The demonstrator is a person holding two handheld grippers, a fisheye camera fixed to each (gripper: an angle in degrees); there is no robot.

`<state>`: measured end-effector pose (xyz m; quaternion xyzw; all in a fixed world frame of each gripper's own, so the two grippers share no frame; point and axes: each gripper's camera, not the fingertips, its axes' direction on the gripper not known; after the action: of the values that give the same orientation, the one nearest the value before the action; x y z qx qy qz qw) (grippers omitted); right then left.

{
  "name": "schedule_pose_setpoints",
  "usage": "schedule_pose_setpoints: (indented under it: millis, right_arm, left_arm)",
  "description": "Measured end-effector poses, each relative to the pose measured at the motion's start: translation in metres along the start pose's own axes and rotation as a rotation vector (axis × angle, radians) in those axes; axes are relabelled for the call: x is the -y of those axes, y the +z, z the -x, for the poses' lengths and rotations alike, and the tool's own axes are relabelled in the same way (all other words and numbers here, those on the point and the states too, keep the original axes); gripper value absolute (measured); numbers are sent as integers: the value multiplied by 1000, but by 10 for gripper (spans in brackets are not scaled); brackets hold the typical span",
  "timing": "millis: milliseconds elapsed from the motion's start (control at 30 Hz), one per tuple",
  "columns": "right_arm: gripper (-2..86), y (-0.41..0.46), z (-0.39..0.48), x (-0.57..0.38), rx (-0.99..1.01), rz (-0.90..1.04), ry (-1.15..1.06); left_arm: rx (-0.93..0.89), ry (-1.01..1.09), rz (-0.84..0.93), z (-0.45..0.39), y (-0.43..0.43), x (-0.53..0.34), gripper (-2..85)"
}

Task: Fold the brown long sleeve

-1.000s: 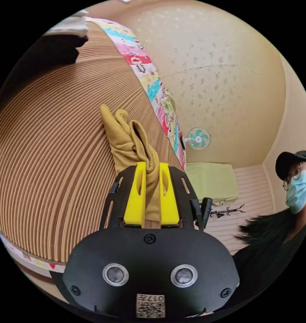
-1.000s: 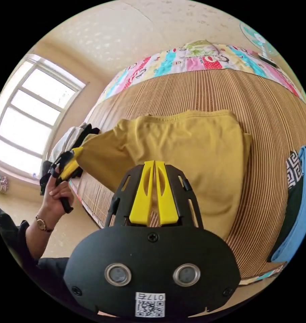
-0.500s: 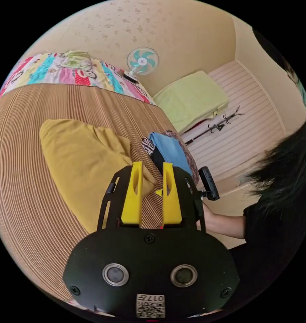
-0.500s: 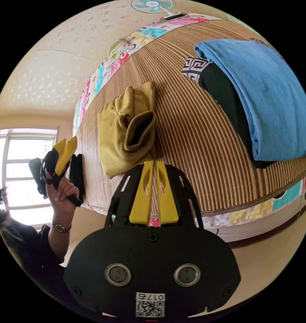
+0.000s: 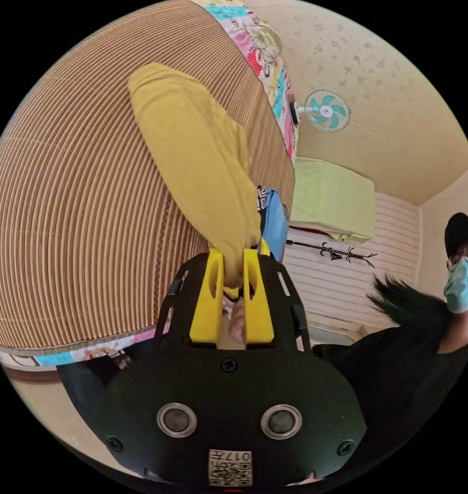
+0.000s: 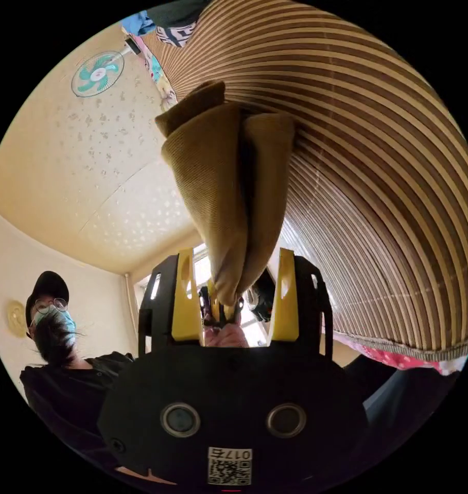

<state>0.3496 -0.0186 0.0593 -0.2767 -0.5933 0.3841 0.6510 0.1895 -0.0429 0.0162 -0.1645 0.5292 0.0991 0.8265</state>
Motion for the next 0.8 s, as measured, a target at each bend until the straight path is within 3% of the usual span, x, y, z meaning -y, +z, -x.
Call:
schedule_pose_setpoints:
  millis: [100, 267, 367, 467, 600, 633, 667, 733, 800]
  right_arm:
    - [146, 20, 13, 26, 221, 112, -36]
    - [89, 16, 140, 24, 87, 277, -502]
    - [82, -18, 202, 13, 26, 263, -746]
    - [80, -73, 224, 7, -38, 158, -841]
    - [80, -162, 186, -2, -166, -102, -752]
    - [80, -193, 155, -8, -254, -230, -600]
    - [81, -217, 122, -21, -356, -370, -384]
    - [83, -229, 91, -59, -564, -519, -156]
    - [78, -212, 82, -95, -725, -555, -74]
  left_arm:
    - [48, 116, 19, -69, 7, -23, 59]
    - [106, 422, 11, -190, 14, -33, 74]
    - [70, 563, 112, -230, 37, -39, 77]
    - [0, 534, 166, -237, 52, -43, 74]
    - [-6, 524, 165, -240, 44, -56, 73]
    - [32, 541, 160, -242, 36, -62, 72]
    - [97, 568, 158, -245, 26, -68, 72]
    - [252, 618, 163, -250, 6, -79, 73]
    - [477, 687, 148, -256, -20, -93, 74]
